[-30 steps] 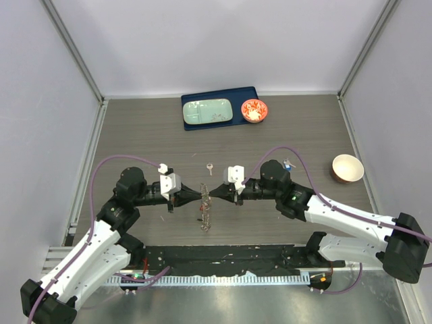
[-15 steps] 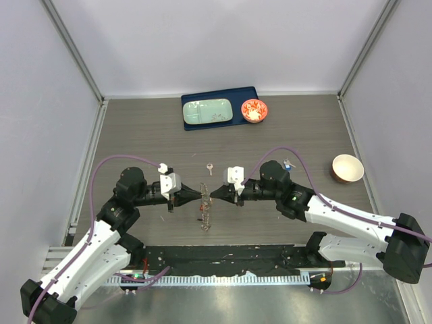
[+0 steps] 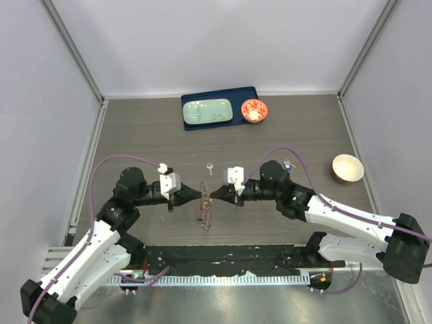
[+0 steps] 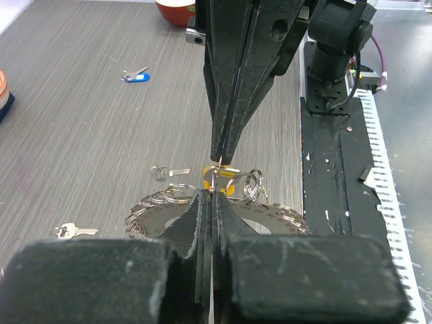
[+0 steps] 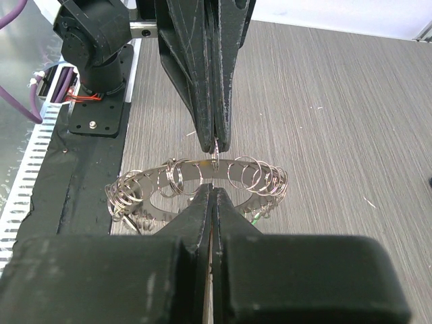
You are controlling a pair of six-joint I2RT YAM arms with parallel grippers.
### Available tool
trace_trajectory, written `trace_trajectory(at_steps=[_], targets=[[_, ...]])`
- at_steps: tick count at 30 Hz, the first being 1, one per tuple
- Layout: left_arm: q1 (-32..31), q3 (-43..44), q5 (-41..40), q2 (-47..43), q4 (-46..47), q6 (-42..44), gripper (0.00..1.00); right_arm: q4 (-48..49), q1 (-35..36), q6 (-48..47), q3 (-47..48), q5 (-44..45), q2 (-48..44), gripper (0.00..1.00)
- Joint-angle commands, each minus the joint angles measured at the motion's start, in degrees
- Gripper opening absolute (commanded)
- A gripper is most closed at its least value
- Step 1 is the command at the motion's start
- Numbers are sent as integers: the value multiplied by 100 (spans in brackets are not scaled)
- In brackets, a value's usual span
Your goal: Put the keys on the keyring
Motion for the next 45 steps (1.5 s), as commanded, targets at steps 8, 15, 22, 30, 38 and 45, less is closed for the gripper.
trace_trajectory(at_steps=[8,15,22,30,38,45], targets=[[32,144,105,-58,483,-97,0,445,-1,5,41,-66,-35,1],[32,144,122,-50,492,-106,0,471,-1,14,41,-110,0,1],[32,144,131,-41,501,-115,0,471,-1,31,50,-172,-17,1],[23,144,157,3,553,-211,0,524,-1,75,68,-295,18,1],[32,162,122,65,729,-519,0,673,25,154,50,-251,36,1],[23,170,122,135,791,-642,0,823,78,225,41,-189,88,1]])
